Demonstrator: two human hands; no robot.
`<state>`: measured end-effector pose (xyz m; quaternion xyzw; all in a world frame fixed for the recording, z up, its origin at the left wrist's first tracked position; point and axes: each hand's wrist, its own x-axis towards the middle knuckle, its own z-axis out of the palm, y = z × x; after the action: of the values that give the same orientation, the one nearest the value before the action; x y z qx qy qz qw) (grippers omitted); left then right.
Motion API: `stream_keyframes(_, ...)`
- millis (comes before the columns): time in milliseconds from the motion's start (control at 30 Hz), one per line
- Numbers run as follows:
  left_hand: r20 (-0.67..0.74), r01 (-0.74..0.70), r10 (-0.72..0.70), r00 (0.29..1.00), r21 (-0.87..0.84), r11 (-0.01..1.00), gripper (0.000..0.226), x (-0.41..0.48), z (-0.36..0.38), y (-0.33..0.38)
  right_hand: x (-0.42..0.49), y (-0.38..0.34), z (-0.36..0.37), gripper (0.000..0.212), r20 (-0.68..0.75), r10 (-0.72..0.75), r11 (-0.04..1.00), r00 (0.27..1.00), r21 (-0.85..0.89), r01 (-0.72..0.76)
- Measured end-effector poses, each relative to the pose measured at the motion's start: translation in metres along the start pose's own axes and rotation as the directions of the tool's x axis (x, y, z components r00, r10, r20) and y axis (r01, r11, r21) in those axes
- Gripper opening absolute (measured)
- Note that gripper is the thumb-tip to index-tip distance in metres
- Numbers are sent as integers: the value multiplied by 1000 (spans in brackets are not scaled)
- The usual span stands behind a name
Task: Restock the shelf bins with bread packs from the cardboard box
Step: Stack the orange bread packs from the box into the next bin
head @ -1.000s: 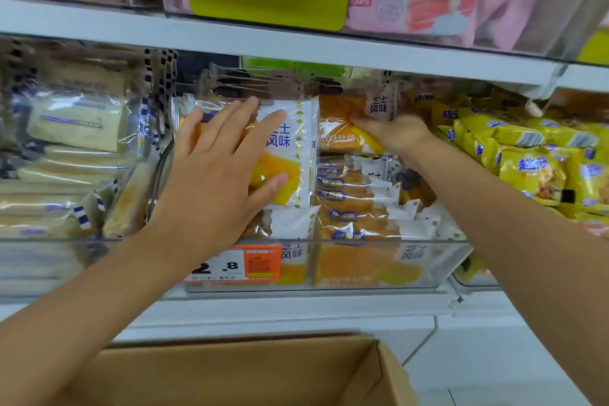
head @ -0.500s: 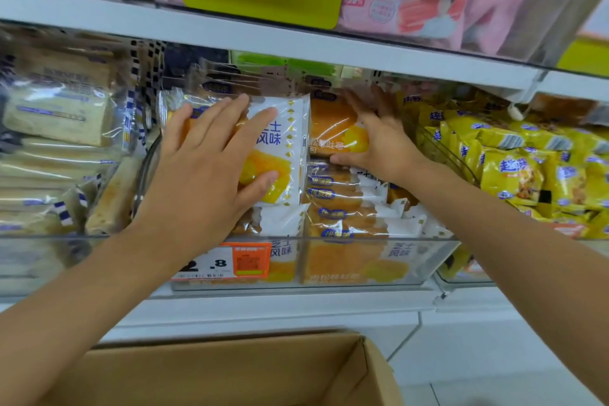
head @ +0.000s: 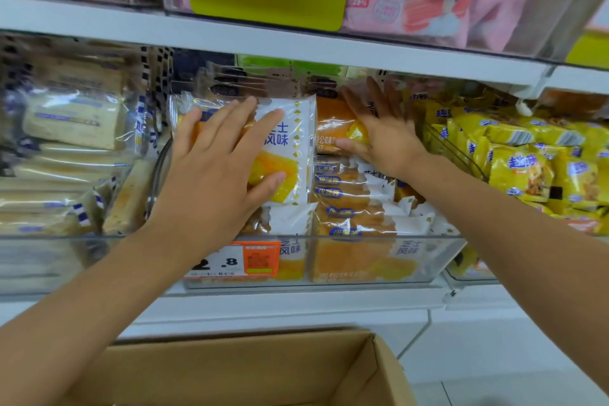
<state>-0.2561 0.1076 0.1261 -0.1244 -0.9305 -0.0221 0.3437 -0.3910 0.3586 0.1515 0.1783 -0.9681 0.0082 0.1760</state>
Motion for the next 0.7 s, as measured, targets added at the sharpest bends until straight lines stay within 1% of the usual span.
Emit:
stream_keyframes(133,18,6,-5,1000,-42,999,67,0,-4,1,-17,-11,-16,80,-33,10,997,999,79,-8)
stream_keyframes(200,46,11,-5,999,-136,991,69,2,-5,-1,-35,-26,-28,77,-60,10,979,998,203,2)
stream_keyframes(267,105,36,-14,994,-215,976,80,3,-11,-1,-59,-46,-37,68,-137,25,914,990,404,33)
stream_keyframes(333,127,75,-43,991,-257,963,89,-1,-21,3,-84,-65,-40,53,-217,70,858,974,510,53)
stream_keyframes(367,107,93,-65,992,-277,956,87,-8,-28,7,-97,-75,-40,43,-237,92,835,967,548,55)
stream_keyframes(400,64,93,-77,995,-297,950,79,-18,-33,12,-109,-84,-40,35,-239,116,808,964,588,48)
stream_keyframes(467,-44,80,-100,994,-334,939,47,-45,-45,24,-135,-100,-37,21,-209,150,761,966,648,22)
stream_keyframes(500,-44,100,-126,991,-372,923,33,-62,-49,29,-150,-108,-34,17,-196,148,746,969,665,20)
stream_keyframes(533,26,150,-154,988,-429,891,25,-82,-52,34,-166,-116,-30,14,-173,138,738,975,675,15)
stream_keyframes(567,142,229,-183,973,-479,847,22,-102,-53,38,-183,-125,-24,12,-138,118,731,983,683,9)
stream_keyframes(600,276,321,-203,940,-501,804,21,-125,-52,41,-201,-134,-15,11,-84,95,722,992,692,-10)
stream_keyframes(667,503,484,-235,832,-449,751,20,-172,-43,40,-238,-152,10,10,78,54,721,995,687,-93)
stream_keyframes(700,580,539,-249,776,-404,739,20,-196,-36,38,-257,-160,25,9,184,32,731,982,666,-148)
